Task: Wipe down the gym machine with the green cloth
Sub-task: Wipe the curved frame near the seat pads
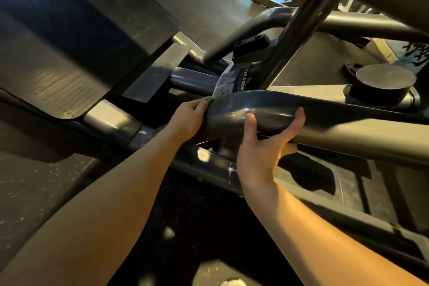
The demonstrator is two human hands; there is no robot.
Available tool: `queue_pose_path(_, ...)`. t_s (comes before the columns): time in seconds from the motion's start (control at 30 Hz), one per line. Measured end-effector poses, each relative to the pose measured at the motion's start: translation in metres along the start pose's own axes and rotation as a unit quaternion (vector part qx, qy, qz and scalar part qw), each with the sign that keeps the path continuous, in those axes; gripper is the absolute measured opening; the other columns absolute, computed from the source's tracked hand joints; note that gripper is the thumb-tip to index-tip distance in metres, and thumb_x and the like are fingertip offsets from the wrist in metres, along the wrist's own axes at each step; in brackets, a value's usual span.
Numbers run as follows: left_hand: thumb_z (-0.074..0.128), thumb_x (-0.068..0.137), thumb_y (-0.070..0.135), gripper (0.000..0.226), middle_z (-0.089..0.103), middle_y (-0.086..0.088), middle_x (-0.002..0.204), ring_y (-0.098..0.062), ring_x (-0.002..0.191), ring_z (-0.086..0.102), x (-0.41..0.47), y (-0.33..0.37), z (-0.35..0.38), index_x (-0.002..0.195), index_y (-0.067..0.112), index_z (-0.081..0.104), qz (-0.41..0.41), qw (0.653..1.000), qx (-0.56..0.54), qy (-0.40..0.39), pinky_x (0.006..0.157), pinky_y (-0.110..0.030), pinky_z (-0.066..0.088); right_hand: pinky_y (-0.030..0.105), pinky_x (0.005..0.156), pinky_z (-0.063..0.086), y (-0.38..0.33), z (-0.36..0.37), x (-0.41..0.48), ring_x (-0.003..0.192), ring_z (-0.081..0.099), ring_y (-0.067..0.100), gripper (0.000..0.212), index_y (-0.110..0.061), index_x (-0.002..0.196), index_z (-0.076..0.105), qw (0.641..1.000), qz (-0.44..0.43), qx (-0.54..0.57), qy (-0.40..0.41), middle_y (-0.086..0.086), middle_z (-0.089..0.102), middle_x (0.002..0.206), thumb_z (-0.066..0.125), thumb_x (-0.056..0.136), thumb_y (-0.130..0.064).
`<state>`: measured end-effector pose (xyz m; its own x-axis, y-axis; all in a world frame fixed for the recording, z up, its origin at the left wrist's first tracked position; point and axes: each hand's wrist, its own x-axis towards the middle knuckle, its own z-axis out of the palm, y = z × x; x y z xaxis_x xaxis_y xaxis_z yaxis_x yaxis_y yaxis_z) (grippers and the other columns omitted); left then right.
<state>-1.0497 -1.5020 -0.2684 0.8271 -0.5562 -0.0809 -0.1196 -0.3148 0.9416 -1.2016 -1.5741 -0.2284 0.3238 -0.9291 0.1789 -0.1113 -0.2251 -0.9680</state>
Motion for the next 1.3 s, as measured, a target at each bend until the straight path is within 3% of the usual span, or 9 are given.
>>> queue_pose_path(0.13, 0.044, 0.109, 0.034, 0.034, 0.059, 0.0, 0.139, -0.02, 0.13, 0.051, 0.005, 0.01, -0.001, 0.137, 0.032, 0.063, -0.056, 0.998, -0.016, 0.0, 0.098, -0.032, 0.036, 0.004, 0.076, 0.036, 0.001, 0.004, -0.003, 0.138, 0.038, 0.03, 0.096, -0.058, 0.152, 0.002, 1.0, 0.004, 0.01, -0.002, 0.008, 0.004, 0.159, 0.073, 0.092, -0.035)
queue_pose_path(0.33, 0.042, 0.109, 0.024, 0.036, 0.054, 0.012, 0.135, -0.009, 0.127, 0.05, -0.022, 0.053, 0.016, 0.14, 0.035, 0.059, 0.124, 0.991, -0.035, -0.029, 0.107, -0.031, 0.043, 0.029, 0.095, 0.052, 0.002, 0.014, -0.001, 0.138, 0.039, 0.038, 0.106, -0.063, 0.148, 0.001, 1.0, -0.004, -0.006, 0.008, 0.015, 0.008, 0.158, 0.08, 0.085, -0.031)
queue_pose_path(0.43, 0.041, 0.11, 0.029, 0.037, 0.054, 0.01, 0.133, -0.008, 0.12, 0.052, -0.009, 0.062, 0.015, 0.142, 0.037, 0.056, 0.113, 0.991, 0.0, -0.067, 0.1, -0.03, 0.045, 0.01, 0.083, 0.044, 0.003, 0.016, 0.0, 0.138, 0.037, 0.035, 0.105, -0.061, 0.149, 0.002, 1.0, -0.006, 0.007, 0.007, 0.013, 0.007, 0.157, 0.08, 0.086, -0.027)
queue_pose_path(0.57, 0.034, 0.111, 0.032, 0.035, 0.055, 0.01, 0.117, -0.002, 0.105, 0.054, 0.014, 0.068, 0.017, 0.134, 0.03, 0.061, 0.062, 0.993, 0.008, -0.103, 0.084, -0.019, 0.04, 0.002, 0.078, 0.037, 0.007, 0.015, 0.001, 0.14, 0.035, 0.034, 0.103, -0.062, 0.146, 0.001, 1.0, -0.012, 0.013, 0.011, 0.012, 0.005, 0.158, 0.078, 0.087, -0.028)
queue_pose_path(0.67, 0.035, 0.111, 0.031, 0.036, 0.058, 0.004, 0.129, -0.009, 0.116, 0.052, 0.015, 0.045, 0.012, 0.133, 0.024, 0.062, 0.032, 0.998, 0.0, -0.062, 0.095, -0.025, 0.035, -0.004, 0.073, 0.036, 0.008, 0.013, 0.0, 0.139, 0.036, 0.034, 0.102, -0.061, 0.147, 0.001, 1.0, -0.01, 0.01, 0.005, 0.012, 0.005, 0.158, 0.078, 0.088, -0.028)
queue_pose_path(0.87, 0.038, 0.109, 0.033, 0.038, 0.062, 0.002, 0.131, -0.018, 0.125, 0.055, 0.0, -0.018, 0.002, 0.14, 0.03, 0.059, -0.044, 0.998, 0.013, 0.041, 0.108, -0.039, 0.042, 0.004, 0.085, 0.036, 0.005, 0.008, -0.002, 0.14, 0.037, 0.032, 0.104, -0.061, 0.15, 0.002, 1.0, 0.004, 0.009, -0.025, 0.011, 0.006, 0.158, 0.075, 0.09, -0.018)
queue_pose_path(0.97, 0.041, 0.109, 0.029, 0.037, 0.061, 0.009, 0.131, -0.01, 0.124, 0.054, -0.023, -0.012, 0.011, 0.143, 0.032, 0.057, 0.001, 0.996, -0.016, 0.086, 0.108, -0.035, 0.042, 0.023, 0.096, 0.041, 0.001, 0.006, -0.005, 0.142, 0.035, 0.034, 0.104, -0.066, 0.147, -0.001, 1.0, -0.001, -0.008, -0.03, 0.011, 0.005, 0.159, 0.073, 0.092, -0.018)
queue_pose_path(1.1, 0.049, 0.107, 0.022, 0.043, 0.049, 0.009, 0.153, -0.007, 0.141, 0.044, -0.064, -0.008, 0.026, 0.148, 0.034, 0.05, 0.093, 0.99, -0.042, 0.095, 0.118, -0.037, 0.039, 0.029, 0.099, 0.043, 0.004, 0.004, -0.01, 0.145, 0.033, 0.034, 0.099, -0.07, 0.144, -0.001, 0.997, -0.022, -0.032, -0.062, 0.008, 0.004, 0.161, 0.067, 0.096, -0.017)
queue_pose_path(1.3, 0.057, 0.102, 0.012, 0.045, 0.05, 0.006, 0.153, -0.004, 0.145, 0.04, -0.072, -0.038, 0.032, 0.146, 0.022, 0.055, 0.176, 0.972, -0.013, 0.157, 0.121, -0.041, 0.035, 0.042, 0.104, 0.05, 0.009, 0.006, -0.016, 0.145, 0.033, 0.034, 0.098, -0.072, 0.143, -0.002, 0.993, -0.036, -0.071, -0.091, 0.008, 0.001, 0.162, 0.066, 0.097, -0.019)
